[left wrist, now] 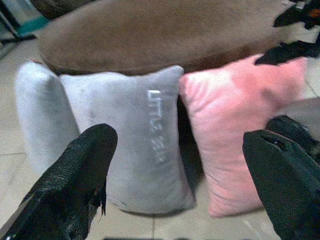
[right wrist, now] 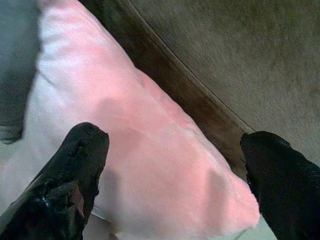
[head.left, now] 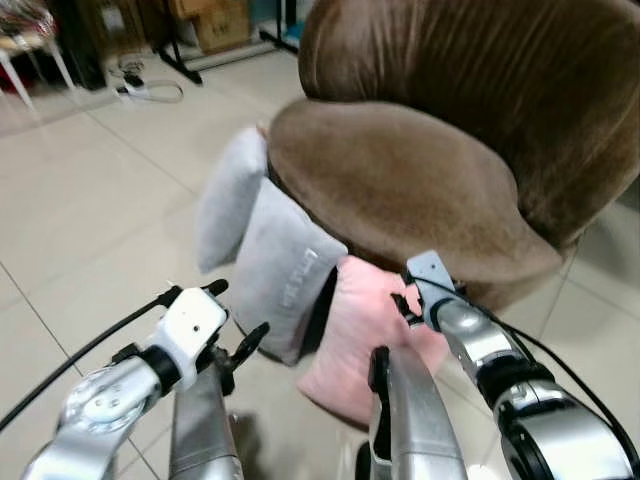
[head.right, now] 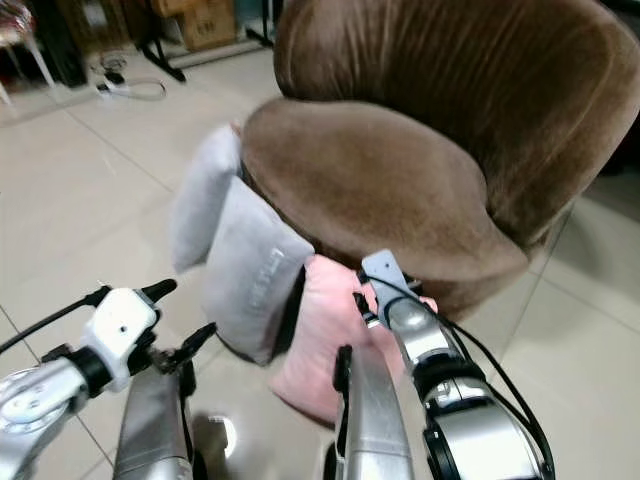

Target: Move the pillow to the sofa from floor

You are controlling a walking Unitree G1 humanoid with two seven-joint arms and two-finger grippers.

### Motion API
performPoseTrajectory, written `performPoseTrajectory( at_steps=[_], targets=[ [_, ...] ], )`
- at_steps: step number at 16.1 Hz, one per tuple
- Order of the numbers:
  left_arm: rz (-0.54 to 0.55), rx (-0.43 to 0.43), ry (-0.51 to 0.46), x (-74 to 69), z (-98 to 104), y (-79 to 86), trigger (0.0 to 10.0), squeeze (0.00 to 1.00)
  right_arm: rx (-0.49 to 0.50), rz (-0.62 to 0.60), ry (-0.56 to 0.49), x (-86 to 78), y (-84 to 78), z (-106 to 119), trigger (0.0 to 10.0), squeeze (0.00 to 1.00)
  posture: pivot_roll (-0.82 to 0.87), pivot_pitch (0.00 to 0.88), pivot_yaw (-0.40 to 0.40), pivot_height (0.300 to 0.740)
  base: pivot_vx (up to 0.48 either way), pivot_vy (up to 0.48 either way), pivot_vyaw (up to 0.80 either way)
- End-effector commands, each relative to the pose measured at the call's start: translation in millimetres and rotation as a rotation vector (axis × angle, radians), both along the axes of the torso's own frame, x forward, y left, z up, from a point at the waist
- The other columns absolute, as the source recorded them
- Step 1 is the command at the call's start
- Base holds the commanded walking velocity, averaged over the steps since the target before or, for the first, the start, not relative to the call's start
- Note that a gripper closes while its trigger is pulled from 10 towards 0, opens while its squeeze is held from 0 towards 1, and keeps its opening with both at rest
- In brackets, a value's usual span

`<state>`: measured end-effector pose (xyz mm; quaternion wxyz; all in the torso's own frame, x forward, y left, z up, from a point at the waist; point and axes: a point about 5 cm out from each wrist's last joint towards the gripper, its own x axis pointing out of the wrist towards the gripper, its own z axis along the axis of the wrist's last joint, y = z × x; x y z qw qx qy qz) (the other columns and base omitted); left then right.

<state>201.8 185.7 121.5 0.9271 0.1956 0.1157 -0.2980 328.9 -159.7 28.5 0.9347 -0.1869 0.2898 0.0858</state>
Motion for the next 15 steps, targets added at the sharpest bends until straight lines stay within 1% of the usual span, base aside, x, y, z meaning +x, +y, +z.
performPoseTrajectory(
  at_steps=[1, 4, 6, 7, 10, 11, 12, 13, 14, 15],
  targets=[
    [-0.017, 0.001, 0.008, -7.4, 5.8, 0.0, 10.0, 0.00, -0.008, -0.029, -0.006, -1.1, -4.8, -1.8, 10.0, 0.00, 0.05, 0.195, -0.091, 0.485, 0.000, 0.000, 0.00],
    [-0.016, 0.020, 0.027, -20.1, 14.6, 4.7, 10.0, 0.00, 0.008, -0.110, -0.071, 4.2, -5.9, 4.4, 10.0, 0.00, 0.04, 0.264, -0.094, 0.485, 0.000, 0.000, 0.00],
    [-0.017, 0.028, 0.036, -32.0, 23.2, 6.5, 10.0, 0.00, 0.002, -0.119, -0.076, 3.7, -4.7, 3.3, 10.0, 0.00, 0.05, 0.286, -0.097, 0.485, 0.000, 0.000, 0.00],
    [-0.010, 0.034, 0.037, -37.8, 27.7, 8.5, 10.0, 0.00, 0.004, -0.145, -0.087, 4.6, -3.4, 4.1, 10.0, 0.00, 0.06, 0.300, -0.100, 0.485, 0.000, 0.000, 0.00],
    [0.016, 0.060, 0.055, -51.3, 35.8, 14.5, 10.0, 0.00, -0.011, -0.204, -0.133, 11.5, 1.8, 11.9, 10.0, 0.00, 0.09, 0.332, -0.105, 0.485, 0.000, 0.000, 0.00],
    [0.020, 0.066, 0.060, -55.6, 38.2, 15.0, 10.0, 0.00, -0.008, -0.214, -0.140, 12.5, 3.3, 13.2, 10.0, 0.00, 0.10, 0.338, -0.107, 0.485, 0.000, 0.000, 0.00],
    [0.027, 0.071, 0.065, -60.0, 39.7, 15.9, 10.0, 0.00, 0.019, -0.229, -0.137, 13.1, 6.9, 13.5, 10.0, 0.00, 0.10, 0.340, -0.107, 0.485, 0.000, 0.000, 0.00],
    [0.032, 0.075, 0.078, -65.7, 41.1, 17.2, 10.0, 0.00, 0.040, -0.225, -0.124, 12.8, 15.3, 12.5, 3.7, 0.00, 0.11, 0.338, -0.109, 0.485, 0.000, 0.000, 0.00],
    [0.032, 0.077, 0.086, -69.0, 42.6, 17.7, 10.0, 0.00, 0.050, -0.227, -0.110, 11.9, 20.3, 10.8, 0.4, 0.00, 0.11, 0.334, -0.112, 0.485, 0.000, 0.000, 0.00],
    [0.033, 0.078, 0.090, -71.2, 43.9, 18.0, 10.0, 0.00, 0.039, -0.218, -0.089, 10.3, 24.3, 8.3, 0.0, 0.00, 0.11, 0.333, -0.112, 0.485, 0.000, 0.000, 0.00]
  ],
)
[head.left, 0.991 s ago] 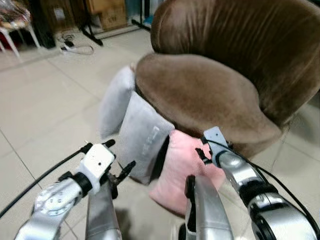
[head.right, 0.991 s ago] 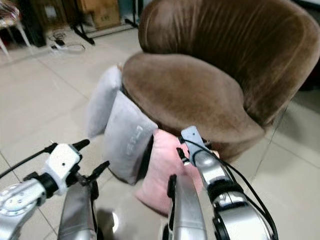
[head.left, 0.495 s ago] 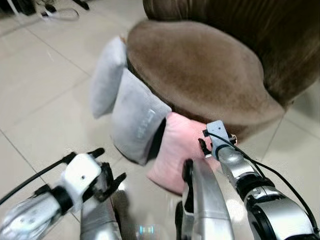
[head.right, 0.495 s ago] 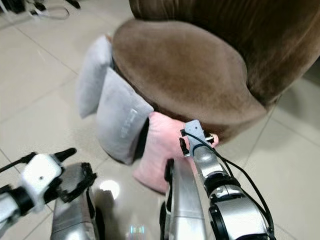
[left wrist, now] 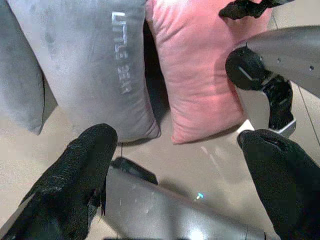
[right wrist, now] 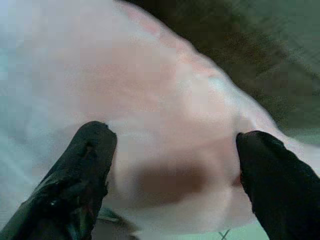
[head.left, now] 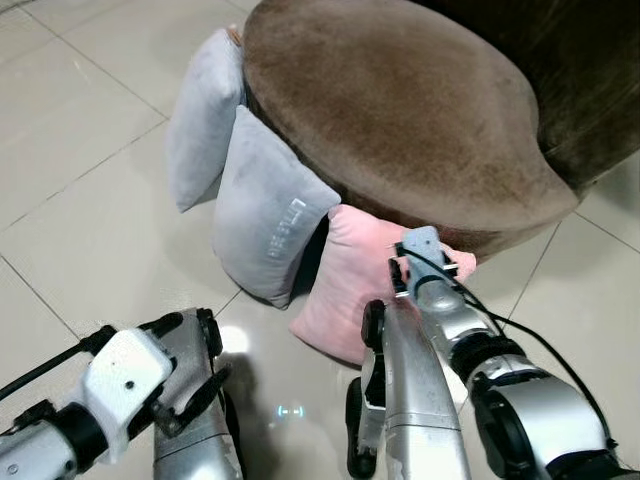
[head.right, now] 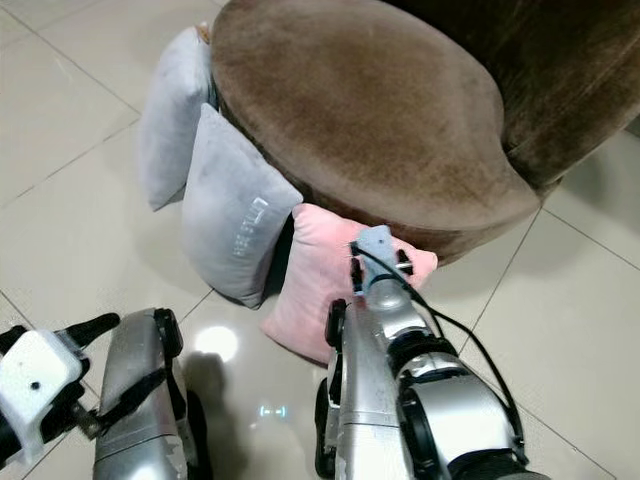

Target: Move the pillow to the sofa from floor

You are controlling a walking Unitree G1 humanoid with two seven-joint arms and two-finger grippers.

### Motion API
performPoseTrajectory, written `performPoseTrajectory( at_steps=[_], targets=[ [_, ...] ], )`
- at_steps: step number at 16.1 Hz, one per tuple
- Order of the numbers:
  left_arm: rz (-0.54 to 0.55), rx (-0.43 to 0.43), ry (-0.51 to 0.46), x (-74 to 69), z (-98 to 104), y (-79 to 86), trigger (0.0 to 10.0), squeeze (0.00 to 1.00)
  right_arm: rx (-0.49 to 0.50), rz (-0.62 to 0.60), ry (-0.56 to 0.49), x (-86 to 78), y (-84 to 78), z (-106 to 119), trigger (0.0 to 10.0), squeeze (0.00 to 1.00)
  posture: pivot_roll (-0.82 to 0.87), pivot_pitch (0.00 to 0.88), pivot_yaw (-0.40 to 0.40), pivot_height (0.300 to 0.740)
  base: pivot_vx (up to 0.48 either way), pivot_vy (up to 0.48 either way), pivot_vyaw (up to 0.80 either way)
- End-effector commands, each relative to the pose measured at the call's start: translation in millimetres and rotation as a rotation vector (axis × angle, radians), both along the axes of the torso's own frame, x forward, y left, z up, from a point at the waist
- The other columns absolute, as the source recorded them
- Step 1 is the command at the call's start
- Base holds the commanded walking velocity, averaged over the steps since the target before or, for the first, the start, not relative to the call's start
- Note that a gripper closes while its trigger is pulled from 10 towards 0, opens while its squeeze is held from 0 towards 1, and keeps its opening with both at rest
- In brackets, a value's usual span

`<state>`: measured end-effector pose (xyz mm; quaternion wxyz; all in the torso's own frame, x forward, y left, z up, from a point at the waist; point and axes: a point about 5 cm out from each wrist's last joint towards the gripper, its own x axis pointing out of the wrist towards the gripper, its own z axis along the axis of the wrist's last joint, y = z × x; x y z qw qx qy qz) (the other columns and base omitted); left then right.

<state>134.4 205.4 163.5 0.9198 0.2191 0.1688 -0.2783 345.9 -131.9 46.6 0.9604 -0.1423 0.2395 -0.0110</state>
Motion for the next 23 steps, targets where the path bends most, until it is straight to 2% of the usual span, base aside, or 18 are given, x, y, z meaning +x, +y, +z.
performPoseTrajectory(
  at_steps=[1, 6, 23],
  targets=[
    [-0.013, -0.005, 0.015, -5.1, 2.8, -1.6, 10.0, 0.00, -0.013, -0.014, 0.060, -7.5, -1.2, -11.0, 0.0, 0.00, 0.11, 0.333, -0.113, 0.485, 0.000, 0.000, 0.00],
    [-0.014, 0.004, 0.034, -10.7, 4.6, -0.1, 10.0, 0.00, -0.024, -0.009, 0.062, -5.7, 11.3, -8.1, 0.0, 0.00, 0.11, 0.341, -0.110, 0.485, 0.000, 0.000, 0.00],
    [-0.014, 0.003, 0.046, -15.6, 6.2, -1.0, 10.0, 0.00, -0.036, -0.013, 0.057, -5.8, 12.5, -8.0, 0.0, 0.00, 0.11, 0.319, -0.117, 0.485, 0.000, 0.000, 0.00]
  ],
)
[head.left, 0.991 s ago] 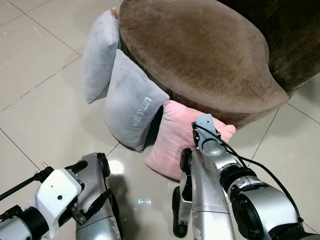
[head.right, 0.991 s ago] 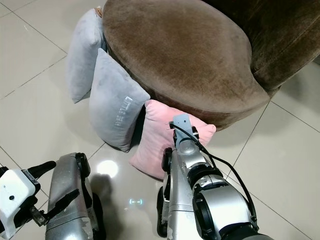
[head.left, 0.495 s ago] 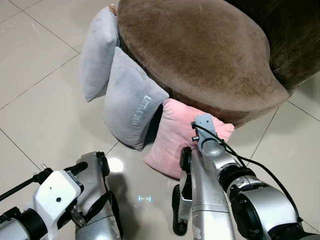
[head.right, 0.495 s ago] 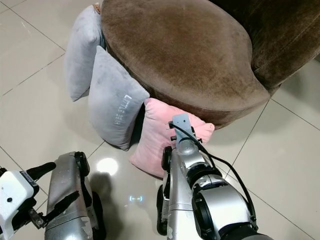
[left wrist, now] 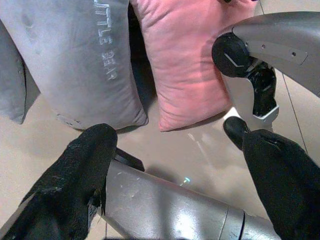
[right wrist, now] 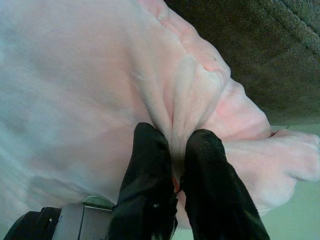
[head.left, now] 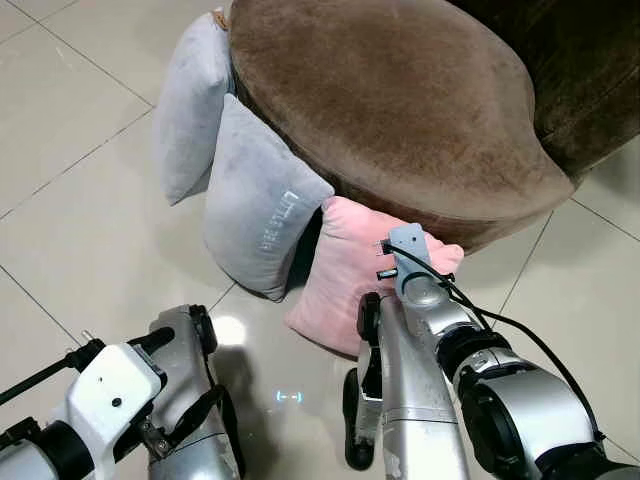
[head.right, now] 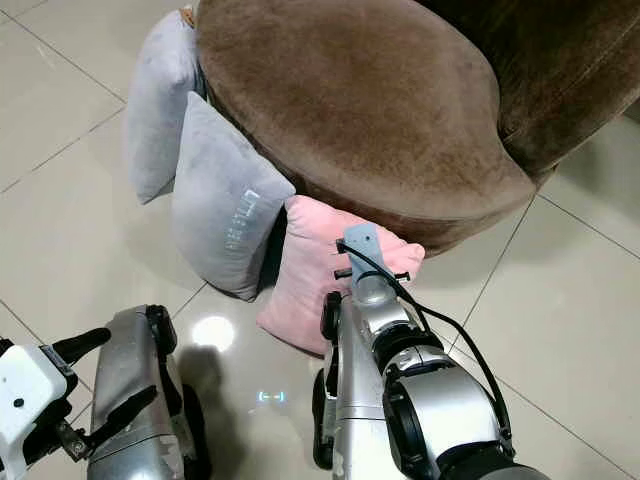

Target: Move the pillow to the sofa from floor

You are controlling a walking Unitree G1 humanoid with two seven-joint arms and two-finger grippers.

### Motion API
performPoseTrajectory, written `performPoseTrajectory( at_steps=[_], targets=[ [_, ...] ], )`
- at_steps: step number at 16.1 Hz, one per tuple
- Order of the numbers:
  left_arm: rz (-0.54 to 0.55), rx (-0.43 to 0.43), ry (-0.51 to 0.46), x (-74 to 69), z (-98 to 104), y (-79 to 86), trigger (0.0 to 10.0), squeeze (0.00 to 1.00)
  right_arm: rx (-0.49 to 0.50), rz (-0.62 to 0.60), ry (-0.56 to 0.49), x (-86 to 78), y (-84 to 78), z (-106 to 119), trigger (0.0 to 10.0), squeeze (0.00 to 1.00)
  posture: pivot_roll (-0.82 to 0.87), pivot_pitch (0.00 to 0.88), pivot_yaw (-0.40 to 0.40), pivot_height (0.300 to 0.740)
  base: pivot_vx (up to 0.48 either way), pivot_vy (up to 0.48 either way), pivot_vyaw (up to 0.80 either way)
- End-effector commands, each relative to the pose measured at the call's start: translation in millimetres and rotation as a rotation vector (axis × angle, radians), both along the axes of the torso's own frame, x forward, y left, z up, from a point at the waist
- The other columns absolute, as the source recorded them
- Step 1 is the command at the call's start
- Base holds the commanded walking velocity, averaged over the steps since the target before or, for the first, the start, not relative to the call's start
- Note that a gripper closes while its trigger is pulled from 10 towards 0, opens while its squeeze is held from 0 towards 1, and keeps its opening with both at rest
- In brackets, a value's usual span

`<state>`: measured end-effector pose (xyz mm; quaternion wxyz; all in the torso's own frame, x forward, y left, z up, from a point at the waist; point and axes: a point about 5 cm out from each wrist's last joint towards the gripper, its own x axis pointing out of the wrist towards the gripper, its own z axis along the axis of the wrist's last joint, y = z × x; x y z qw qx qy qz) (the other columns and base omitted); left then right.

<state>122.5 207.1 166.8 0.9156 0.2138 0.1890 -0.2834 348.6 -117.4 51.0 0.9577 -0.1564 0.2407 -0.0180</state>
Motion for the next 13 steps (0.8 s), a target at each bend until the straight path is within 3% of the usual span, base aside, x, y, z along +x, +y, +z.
performPoseTrajectory(
  at_steps=[1, 5, 8, 10, 13],
  targets=[
    [-0.012, 0.001, 0.002, -3.6, 2.7, -2.6, 10.0, 0.00, -0.006, -0.003, 0.057, -8.9, -1.5, -12.7, 0.0, 0.00, 0.11, 0.318, -0.119, 0.485, 0.000, 0.000, 0.00],
    [-0.009, -0.001, 0.006, -4.8, 0.7, -3.0, 10.0, 0.00, 0.000, 0.010, 0.065, -10.8, 2.3, -15.0, 0.0, 0.00, 0.12, 0.303, -0.122, 0.485, 0.000, 0.000, 0.00],
    [0.004, -0.011, 0.003, -5.7, -3.1, -5.6, 10.0, 0.00, 0.107, 0.045, 0.070, -14.0, 10.8, -18.3, 0.0, 0.00, 0.11, 0.268, -0.127, 0.485, 0.000, 0.000, 0.00],
    [0.012, -0.014, -0.008, -4.4, -3.7, -6.4, 10.0, 0.00, 0.110, 0.027, 0.053, -13.0, 4.7, -17.4, 0.0, 0.00, 0.10, 0.249, -0.129, 0.485, 0.000, 0.000, 0.00],
    [0.028, -0.031, -0.033, 0.1, -5.7, -11.1, 10.0, 0.00, 0.151, -0.079, -0.073, -4.4, -25.1, -3.7, 0.0, 0.00, 0.10, 0.215, -0.124, 0.485, 0.000, 0.000, 0.00]
  ],
)
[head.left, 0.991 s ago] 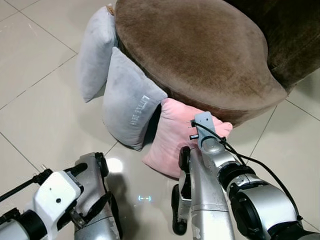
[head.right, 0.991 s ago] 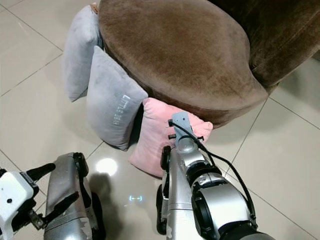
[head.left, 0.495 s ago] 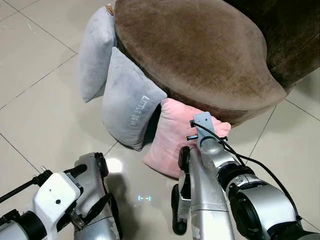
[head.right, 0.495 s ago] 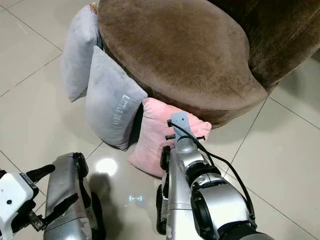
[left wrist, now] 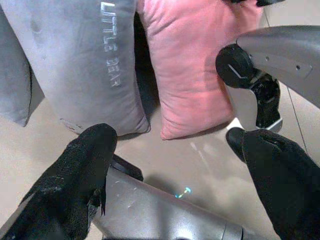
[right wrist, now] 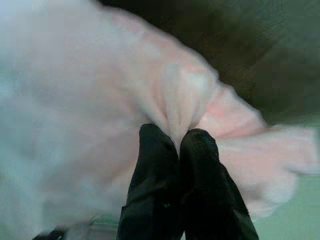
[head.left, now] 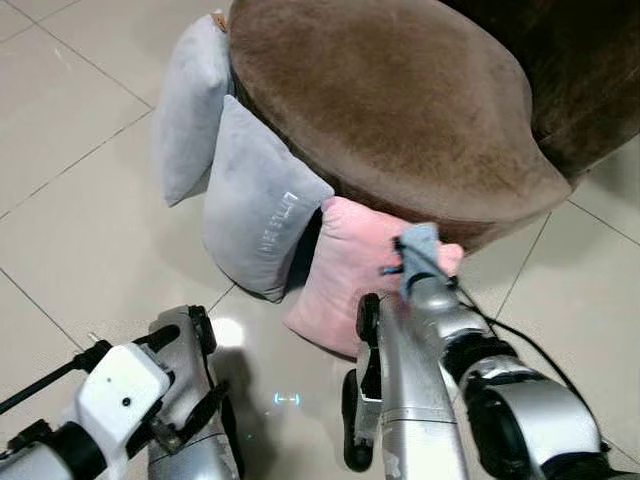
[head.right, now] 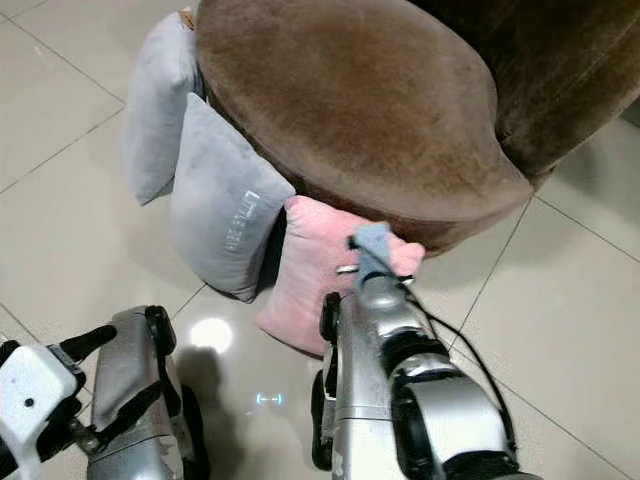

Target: Move the pillow to the sofa from floor

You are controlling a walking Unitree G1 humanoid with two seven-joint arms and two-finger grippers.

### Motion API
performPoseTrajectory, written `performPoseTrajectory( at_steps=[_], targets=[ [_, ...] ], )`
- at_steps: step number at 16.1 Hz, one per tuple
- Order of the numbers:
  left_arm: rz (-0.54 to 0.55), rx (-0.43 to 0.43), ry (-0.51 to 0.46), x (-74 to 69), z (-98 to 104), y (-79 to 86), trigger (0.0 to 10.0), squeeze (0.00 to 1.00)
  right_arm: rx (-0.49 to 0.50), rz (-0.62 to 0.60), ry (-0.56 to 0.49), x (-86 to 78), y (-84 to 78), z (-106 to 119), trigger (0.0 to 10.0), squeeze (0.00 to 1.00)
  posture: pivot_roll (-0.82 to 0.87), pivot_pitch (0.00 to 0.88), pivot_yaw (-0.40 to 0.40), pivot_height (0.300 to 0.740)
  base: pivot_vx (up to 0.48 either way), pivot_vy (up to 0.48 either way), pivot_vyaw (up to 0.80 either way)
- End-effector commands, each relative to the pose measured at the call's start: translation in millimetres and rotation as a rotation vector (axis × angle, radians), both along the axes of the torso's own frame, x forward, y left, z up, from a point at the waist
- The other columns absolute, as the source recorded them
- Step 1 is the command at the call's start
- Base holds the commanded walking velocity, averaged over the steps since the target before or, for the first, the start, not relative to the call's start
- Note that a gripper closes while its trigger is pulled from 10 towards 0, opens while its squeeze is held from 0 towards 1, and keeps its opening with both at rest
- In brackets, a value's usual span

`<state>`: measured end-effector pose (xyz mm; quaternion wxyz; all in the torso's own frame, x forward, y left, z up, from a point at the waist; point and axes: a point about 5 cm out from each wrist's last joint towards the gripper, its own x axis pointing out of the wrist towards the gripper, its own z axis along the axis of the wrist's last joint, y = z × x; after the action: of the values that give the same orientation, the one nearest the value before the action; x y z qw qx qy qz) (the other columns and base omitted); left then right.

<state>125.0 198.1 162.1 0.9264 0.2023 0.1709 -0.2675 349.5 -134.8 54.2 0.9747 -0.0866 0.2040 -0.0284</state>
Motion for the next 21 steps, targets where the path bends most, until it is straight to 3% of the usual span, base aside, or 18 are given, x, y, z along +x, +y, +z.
performPoseTrajectory(
  at_steps=[1, 2, 3, 4, 6, 7, 9, 11, 12, 15, 17, 21],
  targets=[
    [-0.001, -0.005, 0.001, -0.9, -2.7, -3.6, 10.0, 0.00, -0.007, -0.078, 0.002, -6.2, -20.9, -6.8, 0.0, 0.00, 0.09, 0.206, -0.120, 0.485, 0.000, 0.000, 0.00],
    [-0.001, -0.006, 0.000, 0.2, -3.8, -4.1, 10.0, 0.00, -0.017, -0.102, 0.000, -7.0, -27.2, -7.0, 0.0, 0.00, 0.09, 0.201, -0.119, 0.485, 0.000, 0.000, 0.00],
    [-0.002, -0.011, -0.004, 3.4, -6.9, -6.3, 10.0, 0.00, -0.045, -0.240, 0.006, -12.9, -63.8, -8.2, 0.0, 0.00, 0.08, 0.176, -0.114, 0.485, 0.000, 0.000, 0.00],
    [-0.002, -0.014, -0.007, 5.7, -8.6, -7.3, 10.0, 0.00, -0.047, -0.293, 0.003, -16.2, -79.8, -7.8, 0.0, 0.00, 0.08, 0.166, -0.112, 0.485, 0.000, 0.000, 0.00],
    [-0.006, -0.029, -0.019, 10.6, -11.5, -12.4, 10.0, 0.00, -0.007, -0.309, -0.068, -20.8, -103.4, 0.2, 0.0, 0.00, 0.06, 0.136, -0.109, 0.485, 0.000, 0.000, 0.00],
    [-0.004, -0.033, -0.021, 12.3, -13.2, -13.1, 10.0, 0.00, 0.008, -0.279, -0.094, -23.1, -103.3, 1.9, 0.0, 0.00, 0.06, 0.126, -0.108, 0.485, 0.000, 0.000, 0.00],
    [-0.004, -0.036, -0.024, 14.6, -16.2, -15.1, 10.0, 0.00, 0.028, -0.176, -0.141, -36.4, -95.2, 3.5, 0.0, 0.00, 0.04, 0.104, -0.100, 0.485, 0.000, 0.000, 0.00],
    [-0.007, -0.041, -0.027, 19.1, -19.4, -16.1, 10.0, 0.00, 0.030, -0.146, -0.154, -46.5, -91.8, 3.9, 0.0, 0.00, 0.03, 0.080, -0.089, 0.485, 0.000, 0.000, 0.00],
    [-0.022, -0.052, -0.033, 21.9, -20.6, -20.4, 10.0, 0.00, 0.051, -0.104, -0.177, -60.5, -84.9, 8.7, 0.0, 0.00, 0.01, 0.061, -0.073, 0.485, 0.000, 0.000, 0.00],
    [-0.049, -0.063, -0.038, 29.6, -25.5, -25.6, 10.0, 0.00, 0.124, 0.146, -0.221, -89.4, -41.1, 26.0, 0.0, 0.00, -0.02, 0.036, -0.043, 0.485, 0.000, 0.000, 0.00],
    [-0.057, -0.053, -0.063, 42.6, -28.0, -25.8, 10.0, 0.00, 0.150, 0.320, -0.225, -103.6, -11.9, 35.6, 0.0, 0.00, -0.02, 0.020, -0.024, 0.485, 0.000, 0.000, 0.00],
    [-0.037, -0.048, -0.106, 57.8, -26.2, -23.5, 10.0, 0.00, 0.204, 0.331, -0.289, -101.8, -3.5, 61.7, 0.0, 0.00, -0.02, 0.000, -0.003, 0.485, 0.000, 0.000, 0.00]
  ],
)
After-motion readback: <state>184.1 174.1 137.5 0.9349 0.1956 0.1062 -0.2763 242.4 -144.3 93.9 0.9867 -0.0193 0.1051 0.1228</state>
